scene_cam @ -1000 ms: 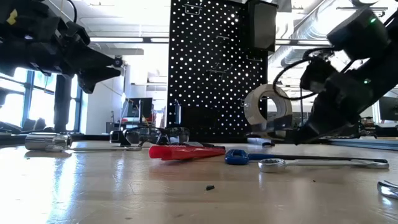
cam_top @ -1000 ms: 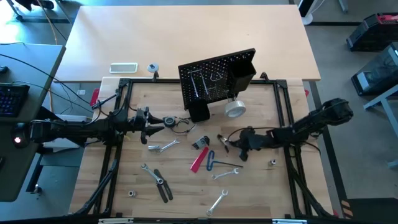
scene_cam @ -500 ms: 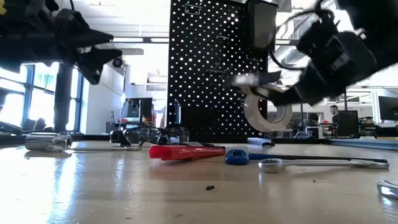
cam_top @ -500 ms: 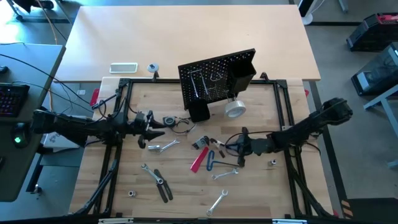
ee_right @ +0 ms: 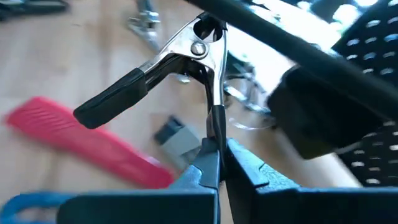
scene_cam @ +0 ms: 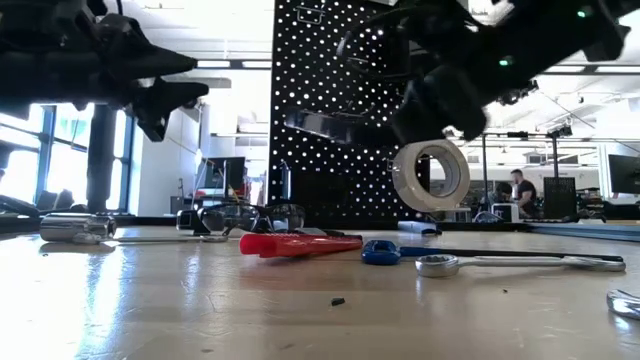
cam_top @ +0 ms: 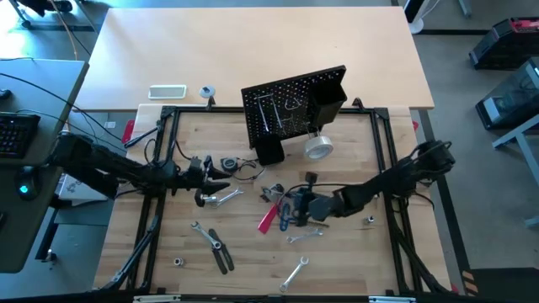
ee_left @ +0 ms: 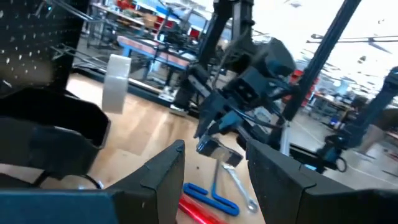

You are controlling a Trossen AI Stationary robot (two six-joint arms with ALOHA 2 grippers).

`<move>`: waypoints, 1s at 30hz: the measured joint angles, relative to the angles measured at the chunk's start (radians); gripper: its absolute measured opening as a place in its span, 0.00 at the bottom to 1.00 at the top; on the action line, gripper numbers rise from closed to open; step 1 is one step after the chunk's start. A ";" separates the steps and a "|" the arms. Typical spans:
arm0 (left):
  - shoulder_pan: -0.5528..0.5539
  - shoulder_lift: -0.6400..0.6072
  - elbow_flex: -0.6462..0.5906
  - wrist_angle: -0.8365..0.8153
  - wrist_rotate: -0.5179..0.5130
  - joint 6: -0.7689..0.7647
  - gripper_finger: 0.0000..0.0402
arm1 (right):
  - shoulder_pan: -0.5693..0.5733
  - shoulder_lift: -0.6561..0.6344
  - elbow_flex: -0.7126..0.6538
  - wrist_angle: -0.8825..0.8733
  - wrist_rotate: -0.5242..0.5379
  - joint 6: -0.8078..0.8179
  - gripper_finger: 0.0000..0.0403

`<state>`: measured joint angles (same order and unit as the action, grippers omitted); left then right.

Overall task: Hang tools onto peg board
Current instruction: Hang the black spring clamp on the pegboard

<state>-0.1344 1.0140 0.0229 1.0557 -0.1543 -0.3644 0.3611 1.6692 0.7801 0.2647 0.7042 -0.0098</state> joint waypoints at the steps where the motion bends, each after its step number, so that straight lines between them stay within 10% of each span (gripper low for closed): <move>1: -0.006 0.025 0.006 0.021 -0.007 0.005 0.41 | 0.000 0.013 0.017 -0.009 0.028 -0.010 0.00; 12: -0.031 0.368 0.137 0.215 -0.050 0.087 0.41 | 0.035 0.001 0.041 -0.074 0.427 -0.017 0.00; 30: 0.039 0.779 0.348 0.512 -0.114 0.047 0.41 | 0.024 -0.011 0.040 0.119 0.620 -0.284 0.00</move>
<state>-0.0952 1.7932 0.3714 1.5682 -0.2681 -0.3170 0.3848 1.6585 0.8203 0.3842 1.3239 -0.2941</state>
